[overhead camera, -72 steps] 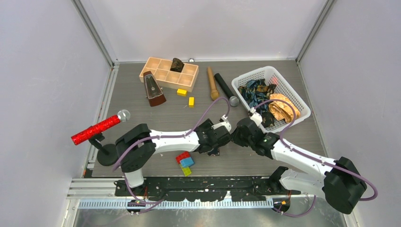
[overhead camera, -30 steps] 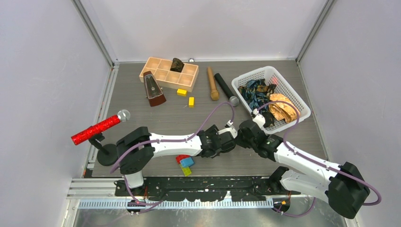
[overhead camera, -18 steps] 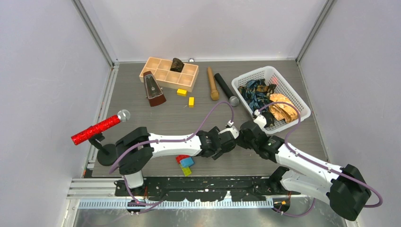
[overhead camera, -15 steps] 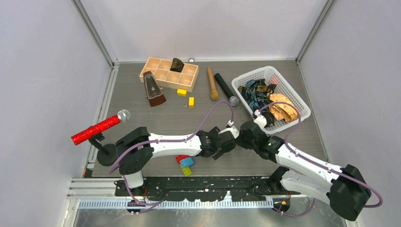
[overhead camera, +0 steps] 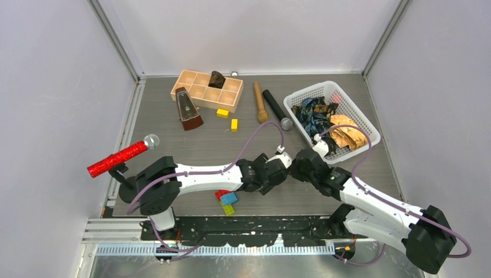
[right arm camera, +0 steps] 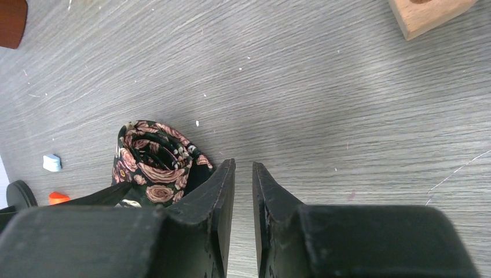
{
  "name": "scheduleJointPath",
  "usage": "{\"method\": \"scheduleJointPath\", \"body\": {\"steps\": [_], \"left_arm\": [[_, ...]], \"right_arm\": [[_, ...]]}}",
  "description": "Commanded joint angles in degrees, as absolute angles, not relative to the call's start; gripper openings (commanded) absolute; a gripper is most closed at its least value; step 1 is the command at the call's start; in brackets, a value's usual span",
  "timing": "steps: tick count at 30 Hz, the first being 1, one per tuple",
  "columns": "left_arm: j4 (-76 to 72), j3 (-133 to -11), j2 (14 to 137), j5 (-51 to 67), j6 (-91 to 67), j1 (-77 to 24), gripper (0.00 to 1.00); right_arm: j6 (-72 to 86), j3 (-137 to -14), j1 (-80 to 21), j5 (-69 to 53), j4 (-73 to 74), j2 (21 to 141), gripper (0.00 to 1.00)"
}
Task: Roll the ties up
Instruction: Roll the tie at the center of the board, then move the storage box to the center of the board.
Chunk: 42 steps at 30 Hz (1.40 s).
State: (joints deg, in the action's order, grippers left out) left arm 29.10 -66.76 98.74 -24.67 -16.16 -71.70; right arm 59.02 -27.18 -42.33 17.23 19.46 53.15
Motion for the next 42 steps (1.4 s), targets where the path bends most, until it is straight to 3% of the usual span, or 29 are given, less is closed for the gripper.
{"method": "scheduleJointPath", "body": {"steps": [1,13,16,24,27,31,39,42], "left_arm": [[26.7,-66.0,93.9,-25.6,-16.7,-71.1,0.65],[22.4,-63.2,86.6,-19.4,-16.0,-66.2,0.66],[20.3,-61.1,83.0,-15.3,-17.1,-62.6,0.67],[16.9,-54.7,77.6,-5.9,-18.5,-51.2,0.68],[15.1,-52.2,76.7,-1.2,-19.3,-47.2,0.68],[12.9,-49.7,76.3,5.2,-20.7,-42.7,0.67],[14.2,-46.1,74.7,3.5,-21.4,-41.2,0.58],[14.8,-45.1,73.7,3.0,-21.9,-40.5,0.57]], "right_arm": [[60.4,-28.0,-42.5,20.6,19.6,51.1,0.25],[62.6,-27.3,-42.5,20.4,17.8,49.1,0.39],[64.6,-27.0,-42.5,19.1,17.2,49.3,0.53],[68.0,-26.2,-42.5,12.8,12.5,50.7,0.65],[68.4,-26.3,-42.5,8.9,9.3,53.6,0.65],[67.5,-27.3,-42.5,5.8,5.6,59.2,0.56],[60.8,-33.7,-42.5,11.6,8.2,66.4,0.46],[53.8,-37.3,-42.5,11.3,11.2,69.0,0.48]]}}
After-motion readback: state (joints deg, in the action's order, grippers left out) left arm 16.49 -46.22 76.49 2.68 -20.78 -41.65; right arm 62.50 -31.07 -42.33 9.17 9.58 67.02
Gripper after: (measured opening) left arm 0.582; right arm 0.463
